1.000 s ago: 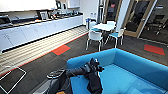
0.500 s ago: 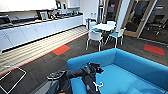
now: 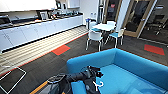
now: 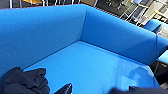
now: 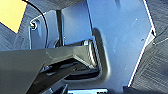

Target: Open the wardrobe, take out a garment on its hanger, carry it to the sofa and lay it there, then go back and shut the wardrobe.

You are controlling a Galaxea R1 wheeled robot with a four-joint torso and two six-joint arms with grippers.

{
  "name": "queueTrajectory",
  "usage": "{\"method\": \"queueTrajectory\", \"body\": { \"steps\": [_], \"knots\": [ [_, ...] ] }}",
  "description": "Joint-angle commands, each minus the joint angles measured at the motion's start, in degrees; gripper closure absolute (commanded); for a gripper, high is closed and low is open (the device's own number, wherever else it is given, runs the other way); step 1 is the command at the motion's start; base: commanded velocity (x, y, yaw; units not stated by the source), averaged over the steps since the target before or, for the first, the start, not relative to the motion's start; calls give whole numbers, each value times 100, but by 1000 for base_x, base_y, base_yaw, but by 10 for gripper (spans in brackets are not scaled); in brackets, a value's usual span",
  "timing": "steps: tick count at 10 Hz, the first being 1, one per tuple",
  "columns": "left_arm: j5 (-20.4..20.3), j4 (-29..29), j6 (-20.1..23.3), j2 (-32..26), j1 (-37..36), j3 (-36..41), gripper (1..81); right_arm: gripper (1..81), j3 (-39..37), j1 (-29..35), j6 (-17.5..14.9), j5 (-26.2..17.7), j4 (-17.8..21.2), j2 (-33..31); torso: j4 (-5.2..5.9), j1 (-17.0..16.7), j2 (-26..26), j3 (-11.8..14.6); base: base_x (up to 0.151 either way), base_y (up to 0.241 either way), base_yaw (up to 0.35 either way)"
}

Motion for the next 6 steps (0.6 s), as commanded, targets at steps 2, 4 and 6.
{"method": "queueTrajectory", "body": {
  "steps": [2, 4, 6],
  "knots": [
    [101, 170, 47, 254, -436, 948, 10, 10, 34, 65, 8, -302, -15, 10, 0, 0, 0, 0, 0, 0, 0],
    [92, 179, 56, -466, 55, 1370, 10, 10, 34, 57, 8, -302, -15, 10, 0, 0, 0, 0, 0, 0, 0],
    [40, 346, 64, -1065, 539, 1669, 10, 10, 34, 74, 8, -302, -15, 10, 0, 0, 0, 0, 0, 0, 0]
  ]
}}
